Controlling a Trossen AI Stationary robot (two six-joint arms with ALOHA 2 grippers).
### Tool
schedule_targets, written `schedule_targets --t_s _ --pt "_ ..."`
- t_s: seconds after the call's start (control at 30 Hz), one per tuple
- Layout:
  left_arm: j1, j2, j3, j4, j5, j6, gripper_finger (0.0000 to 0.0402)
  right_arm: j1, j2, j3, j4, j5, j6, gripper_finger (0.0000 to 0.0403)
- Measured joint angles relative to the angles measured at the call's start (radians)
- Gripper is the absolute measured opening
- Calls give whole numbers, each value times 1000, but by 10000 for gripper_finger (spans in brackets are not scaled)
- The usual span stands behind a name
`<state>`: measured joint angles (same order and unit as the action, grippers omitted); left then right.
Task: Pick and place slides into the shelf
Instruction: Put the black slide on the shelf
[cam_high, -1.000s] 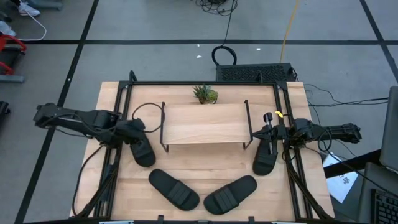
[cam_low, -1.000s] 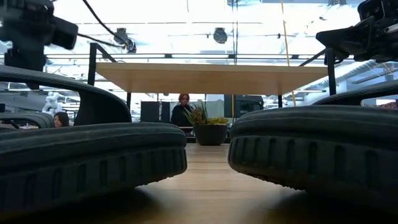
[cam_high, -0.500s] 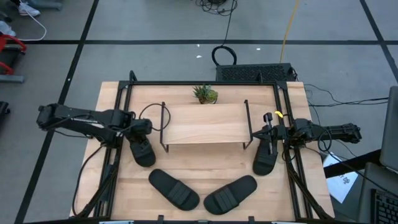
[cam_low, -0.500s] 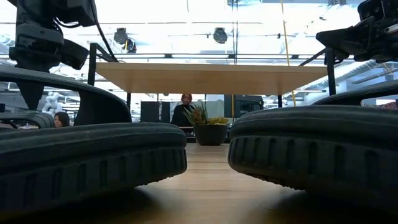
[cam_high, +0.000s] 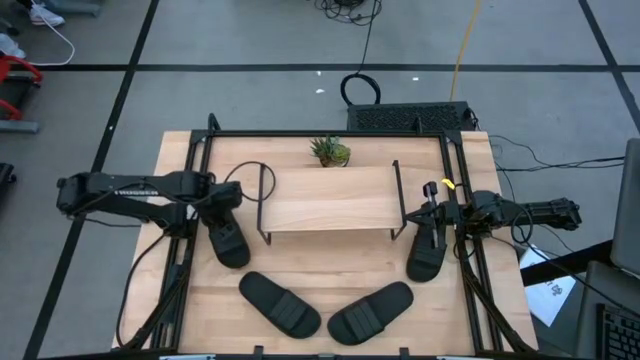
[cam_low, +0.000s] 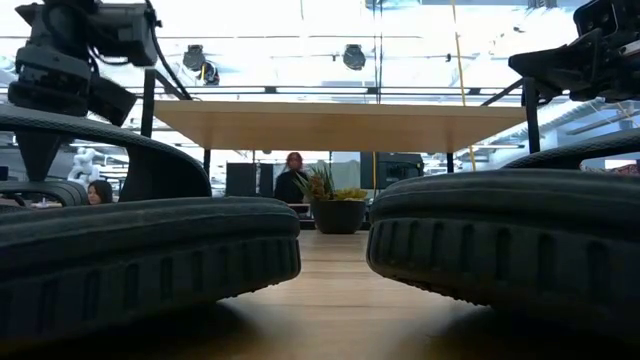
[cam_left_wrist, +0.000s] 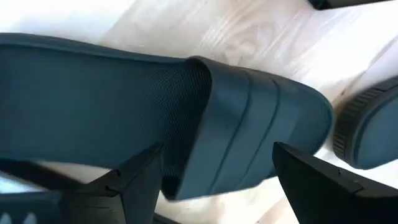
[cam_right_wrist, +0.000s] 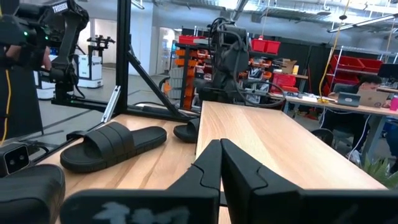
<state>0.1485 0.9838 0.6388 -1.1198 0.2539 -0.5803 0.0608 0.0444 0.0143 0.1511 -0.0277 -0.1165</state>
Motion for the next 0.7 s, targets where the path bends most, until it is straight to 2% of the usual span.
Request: schedule_targets --t_s 0.27,0.57,0.7 --pt "1 -10 -97 212 163 16 296 0 0 1 -3 0 19 0" --pt "1 -10 -190 282 210 -6 294 0 0 1 -2 0 26 0" --pt "-4 -10 -191 324 220 -24 252 0 0 0 -1 0 26 0"
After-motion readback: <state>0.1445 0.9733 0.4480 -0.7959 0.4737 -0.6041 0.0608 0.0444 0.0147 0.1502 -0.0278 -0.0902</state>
